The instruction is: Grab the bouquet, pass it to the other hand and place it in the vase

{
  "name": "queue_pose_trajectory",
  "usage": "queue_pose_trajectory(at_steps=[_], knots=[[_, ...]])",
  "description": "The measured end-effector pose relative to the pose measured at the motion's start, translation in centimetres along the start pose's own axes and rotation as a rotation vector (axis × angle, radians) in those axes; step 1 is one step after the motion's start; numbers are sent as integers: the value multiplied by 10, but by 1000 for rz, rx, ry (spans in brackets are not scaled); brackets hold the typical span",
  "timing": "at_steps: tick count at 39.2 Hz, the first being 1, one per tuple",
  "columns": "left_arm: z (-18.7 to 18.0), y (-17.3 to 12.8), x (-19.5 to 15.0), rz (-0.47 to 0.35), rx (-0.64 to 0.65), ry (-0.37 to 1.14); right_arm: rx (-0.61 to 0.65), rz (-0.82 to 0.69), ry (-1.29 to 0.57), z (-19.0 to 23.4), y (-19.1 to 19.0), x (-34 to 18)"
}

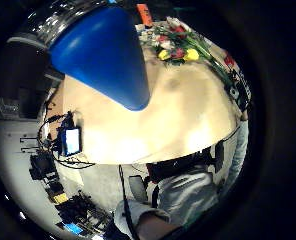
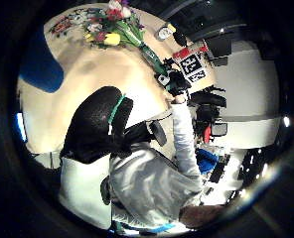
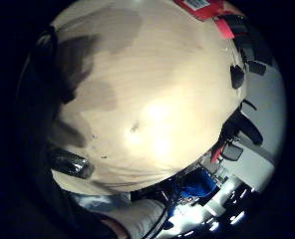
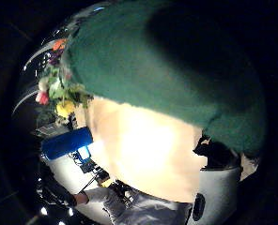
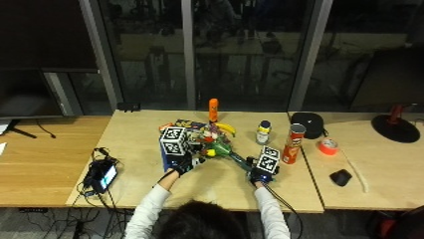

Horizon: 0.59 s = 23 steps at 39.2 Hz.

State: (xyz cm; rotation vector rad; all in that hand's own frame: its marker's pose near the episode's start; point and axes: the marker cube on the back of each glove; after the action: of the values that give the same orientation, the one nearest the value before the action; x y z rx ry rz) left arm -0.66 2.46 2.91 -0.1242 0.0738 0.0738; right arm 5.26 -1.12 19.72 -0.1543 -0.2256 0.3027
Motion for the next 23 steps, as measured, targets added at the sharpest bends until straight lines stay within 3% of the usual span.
queue_pose_trajectory(at_steps=[8, 12, 15, 23], knots=[[1, -3, -3, -23, -27, 35, 116, -8, -46, -5, -8, 2], [2, -5, -3, -23, -41, 49, 240, 45, -44, -7, -8, 4], [2, -9, -2, -27, -51, 81, 252, 90, -110, -5, -5, 3], [-14, -25, 3, -71, 11, 296, 307, -40, -684, -44, 3, -38]])
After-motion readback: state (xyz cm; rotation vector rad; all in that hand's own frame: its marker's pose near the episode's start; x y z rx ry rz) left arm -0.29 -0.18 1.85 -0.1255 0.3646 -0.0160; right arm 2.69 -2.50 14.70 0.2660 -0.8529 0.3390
